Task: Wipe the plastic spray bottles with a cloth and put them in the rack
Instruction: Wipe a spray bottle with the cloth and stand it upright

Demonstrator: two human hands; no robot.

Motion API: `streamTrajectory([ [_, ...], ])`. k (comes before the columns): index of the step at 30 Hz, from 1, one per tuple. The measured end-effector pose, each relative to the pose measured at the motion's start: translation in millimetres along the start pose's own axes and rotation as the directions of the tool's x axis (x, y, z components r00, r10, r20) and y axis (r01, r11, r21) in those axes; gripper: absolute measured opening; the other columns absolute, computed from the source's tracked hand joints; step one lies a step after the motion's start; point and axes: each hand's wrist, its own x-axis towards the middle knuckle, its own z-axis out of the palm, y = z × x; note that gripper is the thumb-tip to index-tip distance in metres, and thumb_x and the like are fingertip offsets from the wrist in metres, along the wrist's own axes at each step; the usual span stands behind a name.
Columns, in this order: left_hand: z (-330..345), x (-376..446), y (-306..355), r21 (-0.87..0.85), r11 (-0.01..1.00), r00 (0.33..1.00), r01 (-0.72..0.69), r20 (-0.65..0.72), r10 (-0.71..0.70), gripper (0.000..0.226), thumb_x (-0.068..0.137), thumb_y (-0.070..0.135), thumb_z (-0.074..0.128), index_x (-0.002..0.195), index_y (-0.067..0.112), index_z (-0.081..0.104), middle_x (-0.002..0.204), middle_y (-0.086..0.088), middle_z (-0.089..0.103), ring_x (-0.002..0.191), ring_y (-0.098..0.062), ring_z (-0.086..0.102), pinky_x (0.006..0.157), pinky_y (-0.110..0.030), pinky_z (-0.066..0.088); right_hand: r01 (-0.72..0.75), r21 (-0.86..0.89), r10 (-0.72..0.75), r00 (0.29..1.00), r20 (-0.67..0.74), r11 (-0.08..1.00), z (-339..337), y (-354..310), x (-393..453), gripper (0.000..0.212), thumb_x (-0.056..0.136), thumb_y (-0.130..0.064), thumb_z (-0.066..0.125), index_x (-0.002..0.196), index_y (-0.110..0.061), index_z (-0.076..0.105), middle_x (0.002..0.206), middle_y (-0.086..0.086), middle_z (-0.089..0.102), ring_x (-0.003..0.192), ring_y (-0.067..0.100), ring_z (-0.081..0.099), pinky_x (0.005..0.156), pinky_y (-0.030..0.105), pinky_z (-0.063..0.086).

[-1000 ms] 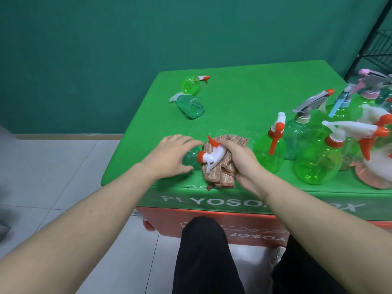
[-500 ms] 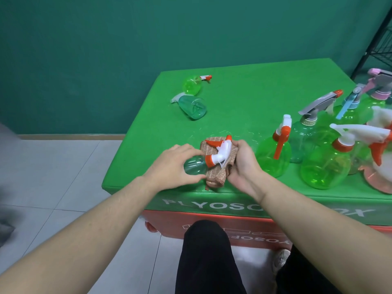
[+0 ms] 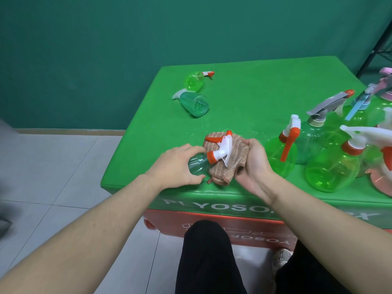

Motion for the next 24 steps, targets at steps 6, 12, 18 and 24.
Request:
streamTrajectory([
  [6, 3.1, -2.6, -3.1, -0.094, 0.994, 0.996, 0.047, -0.076, -0.054, 0.071, 0.077, 0.052, 0.077, 0.141, 0.035, 0.05, 0.115, 0.012, 0.059, 0.102, -0.011, 0.057, 0.09, -0.031, 0.049, 0.052, -0.074, -0.051, 0.999, 0.021, 0.996, -1.0, -1.1, -0.5, 0.045, 0.106, -0.036, 0.027, 0.113, -0.013, 0.065, 0.117, 0.019, 0.072, 0.115, 0.032, 0.063, 0.109, 0.059, 0.042],
  [12, 2.9, -2.3, -4.7, -0.114, 0.993, 0.998, 0.014, -0.053, -0.02, 0.071, 0.077, 0.049, 0.078, 0.141, 0.033, 0.052, 0.116, 0.013, 0.059, 0.1, -0.008, 0.055, 0.086, -0.027, 0.046, -0.07, -0.063, 0.07, 0.998, -0.007, 0.996, 28.4, -1.6, 12.1, 0.049, 0.103, -0.036, 0.029, 0.108, -0.005, 0.067, 0.094, 0.021, 0.075, 0.087, 0.03, 0.07, 0.091, 0.048, 0.055],
  [18, 1.9, 3.3, -3.4, -0.13, 0.989, 0.996, 0.065, -0.05, -0.072, 0.07, 0.075, 0.051, 0.077, 0.138, 0.037, 0.052, 0.113, 0.013, 0.06, 0.096, -0.01, 0.058, 0.083, -0.027, 0.049, -0.008, -0.031, 0.006, 0.999, -0.038, 0.999, 37.0, -8.1, 20.0, 0.052, 0.101, -0.034, 0.029, 0.12, 0.0, 0.064, 0.12, 0.025, 0.068, 0.106, 0.035, 0.066, 0.103, 0.054, 0.049],
  [24, 4.3, 8.7, -2.2, -0.118, 0.983, 0.987, 0.139, -0.061, -0.146, 0.069, 0.073, 0.052, 0.079, 0.136, 0.038, 0.052, 0.11, 0.01, 0.06, 0.095, -0.015, 0.059, 0.083, -0.031, 0.051, 0.178, -0.088, -0.182, 0.982, -0.045, 0.98, 36.5, -1.4, 15.5, 0.036, 0.103, -0.03, 0.03, 0.112, -0.011, 0.06, 0.106, 0.018, 0.063, 0.093, 0.025, 0.058, 0.093, 0.041, 0.05],
])
